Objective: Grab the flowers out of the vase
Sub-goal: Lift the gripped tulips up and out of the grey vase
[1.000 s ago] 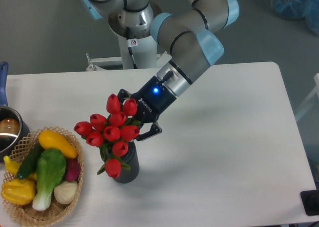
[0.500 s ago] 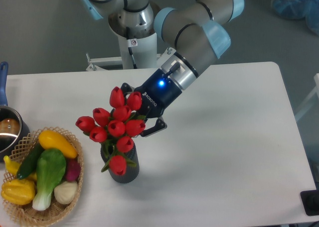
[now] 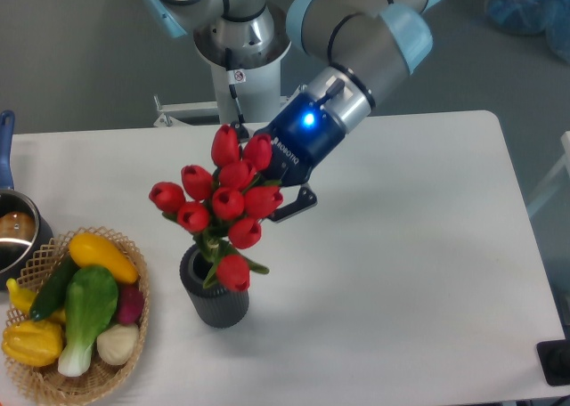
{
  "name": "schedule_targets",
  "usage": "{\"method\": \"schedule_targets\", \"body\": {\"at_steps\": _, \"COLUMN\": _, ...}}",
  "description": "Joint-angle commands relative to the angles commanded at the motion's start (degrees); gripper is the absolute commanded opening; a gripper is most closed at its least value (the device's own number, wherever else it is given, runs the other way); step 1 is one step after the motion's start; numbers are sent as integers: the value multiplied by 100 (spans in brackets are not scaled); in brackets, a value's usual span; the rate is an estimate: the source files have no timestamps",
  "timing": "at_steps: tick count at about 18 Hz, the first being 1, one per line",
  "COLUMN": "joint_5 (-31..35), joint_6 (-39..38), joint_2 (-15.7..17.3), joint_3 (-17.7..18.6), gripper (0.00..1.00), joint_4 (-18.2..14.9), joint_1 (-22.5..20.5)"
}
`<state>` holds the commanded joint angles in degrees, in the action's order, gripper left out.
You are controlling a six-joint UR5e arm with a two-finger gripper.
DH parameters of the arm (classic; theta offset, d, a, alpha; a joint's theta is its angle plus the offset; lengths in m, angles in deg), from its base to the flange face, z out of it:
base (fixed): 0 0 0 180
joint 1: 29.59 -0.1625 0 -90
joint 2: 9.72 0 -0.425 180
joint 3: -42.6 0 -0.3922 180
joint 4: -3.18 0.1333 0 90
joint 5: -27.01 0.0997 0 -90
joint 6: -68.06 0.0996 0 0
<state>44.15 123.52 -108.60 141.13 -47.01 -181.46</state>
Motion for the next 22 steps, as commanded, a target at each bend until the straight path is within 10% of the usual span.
{"method": "schedule_targets", "body": {"at_steps": 22, "joint_5": 367, "joint_6": -150, "joint_2": 0, "joint_3": -439, "gripper": 49, "joint_4": 18, "joint_1": -1151}}
